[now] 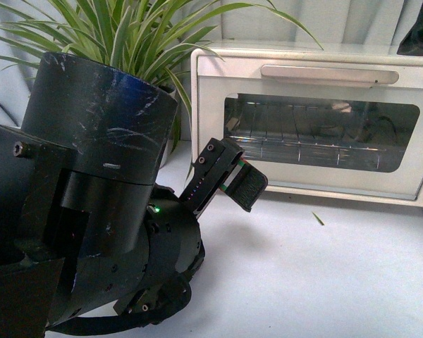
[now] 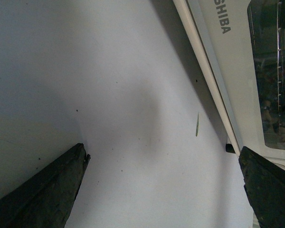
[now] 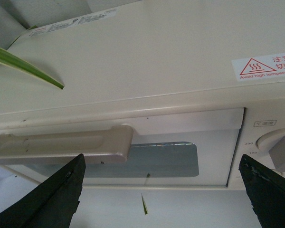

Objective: Open oven

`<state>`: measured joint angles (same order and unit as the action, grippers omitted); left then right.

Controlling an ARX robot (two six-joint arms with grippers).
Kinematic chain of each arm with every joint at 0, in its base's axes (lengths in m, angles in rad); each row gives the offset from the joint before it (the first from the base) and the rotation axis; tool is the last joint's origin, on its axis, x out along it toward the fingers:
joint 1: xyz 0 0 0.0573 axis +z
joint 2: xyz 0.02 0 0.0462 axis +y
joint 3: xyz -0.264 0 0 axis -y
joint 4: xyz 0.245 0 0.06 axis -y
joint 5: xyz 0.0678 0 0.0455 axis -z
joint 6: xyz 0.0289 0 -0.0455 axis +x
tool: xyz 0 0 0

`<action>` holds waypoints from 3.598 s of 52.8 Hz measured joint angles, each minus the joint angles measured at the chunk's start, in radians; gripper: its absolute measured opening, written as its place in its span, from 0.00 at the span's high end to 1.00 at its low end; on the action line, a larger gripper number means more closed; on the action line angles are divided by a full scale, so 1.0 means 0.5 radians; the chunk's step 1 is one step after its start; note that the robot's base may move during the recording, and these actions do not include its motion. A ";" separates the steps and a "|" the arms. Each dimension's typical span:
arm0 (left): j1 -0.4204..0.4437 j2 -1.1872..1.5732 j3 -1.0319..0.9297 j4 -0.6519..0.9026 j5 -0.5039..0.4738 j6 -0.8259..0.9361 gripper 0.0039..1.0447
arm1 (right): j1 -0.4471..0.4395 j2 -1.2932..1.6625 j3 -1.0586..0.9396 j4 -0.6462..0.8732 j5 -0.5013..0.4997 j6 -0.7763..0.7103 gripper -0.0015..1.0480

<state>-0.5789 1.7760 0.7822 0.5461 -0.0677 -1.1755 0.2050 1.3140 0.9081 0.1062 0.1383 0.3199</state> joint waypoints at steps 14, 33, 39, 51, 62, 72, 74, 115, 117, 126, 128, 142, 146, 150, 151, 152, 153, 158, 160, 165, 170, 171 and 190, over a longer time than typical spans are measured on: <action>0.001 -0.006 -0.009 0.005 0.000 0.000 0.06 | 0.007 0.146 0.142 -0.092 0.044 0.133 0.09; 0.003 -0.011 -0.016 0.005 0.000 0.000 0.06 | 0.007 0.247 0.195 -0.115 0.095 0.216 0.09; 0.003 -0.015 -0.019 0.005 0.000 0.000 0.06 | 0.006 0.267 0.215 -0.136 0.095 0.220 0.09; 0.004 -0.029 -0.024 0.004 -0.002 0.001 0.06 | 0.002 0.253 0.232 -0.259 0.038 0.170 0.09; 0.006 -0.034 -0.025 0.003 -0.008 0.001 0.06 | 0.003 0.114 0.051 -0.208 -0.058 0.065 0.09; 0.013 -0.034 -0.039 0.003 -0.007 0.001 0.06 | 0.003 -0.044 -0.201 -0.101 -0.166 0.014 0.09; 0.014 -0.034 -0.040 0.003 -0.007 0.001 0.06 | 0.003 -0.066 -0.243 -0.085 -0.175 0.005 0.09; 0.033 -0.147 -0.142 -0.074 -0.071 0.288 0.06 | -0.032 -0.713 -0.603 -0.226 -0.418 0.143 0.09; 0.033 -0.149 -0.143 -0.075 -0.074 0.303 0.06 | -0.059 -0.714 -0.603 -0.226 -0.417 0.153 0.09; 0.015 -0.156 -0.143 -0.108 -0.138 0.432 0.06 | -0.133 -0.710 -0.603 -0.219 -0.436 0.170 0.09; 0.008 -0.157 -0.143 -0.120 -0.150 0.466 0.06 | -0.135 -0.710 -0.603 -0.216 -0.440 0.170 0.09; -0.057 -0.163 -0.143 -0.192 -0.282 0.770 0.06 | -0.150 -0.710 -0.616 -0.196 -0.458 0.171 0.09; -0.072 -0.163 -0.143 -0.200 -0.314 0.856 0.06 | -0.150 -0.710 -0.618 -0.195 -0.462 0.171 0.09; -0.083 -0.163 -0.143 -0.213 -0.346 0.930 0.06 | -0.150 -0.710 -0.618 -0.194 -0.464 0.171 0.09; -0.085 -0.163 -0.143 -0.215 -0.352 0.943 0.06 | -0.150 -0.710 -0.618 -0.193 -0.465 0.172 0.09; -0.088 -0.163 -0.143 -0.216 -0.356 0.957 0.06 | -0.150 -0.710 -0.618 -0.193 -0.467 0.171 0.09; -0.092 -0.163 -0.143 -0.222 -0.373 0.986 0.06 | -0.150 -0.710 -0.618 -0.193 -0.469 0.171 0.09; -0.114 -0.162 -0.143 -0.240 -0.434 1.138 0.06 | -0.150 -0.710 -0.621 -0.188 -0.472 0.171 0.09; -0.121 -0.160 -0.143 -0.240 -0.461 1.196 0.06 | -0.150 -0.710 -0.626 -0.186 -0.473 0.171 0.09; -0.141 -0.157 -0.143 -0.240 -0.533 1.344 0.06 | -0.150 -0.710 -0.647 -0.185 -0.477 0.171 0.09; -0.156 -0.153 -0.143 -0.240 -0.601 1.493 0.06 | -0.149 -0.710 -0.663 -0.184 -0.478 0.170 0.09; -0.157 -0.153 -0.143 -0.240 -0.605 1.514 0.06 | -0.149 -0.710 -0.668 -0.184 -0.478 0.170 0.09; -0.194 -0.103 -0.166 -0.198 -0.777 2.045 0.06 | -0.111 -0.704 -0.706 -0.220 -0.484 0.132 0.09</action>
<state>-0.6758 1.7245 0.6991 0.4469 -0.4564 -0.1528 0.1493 0.9619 0.5552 -0.0036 -0.1040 0.3859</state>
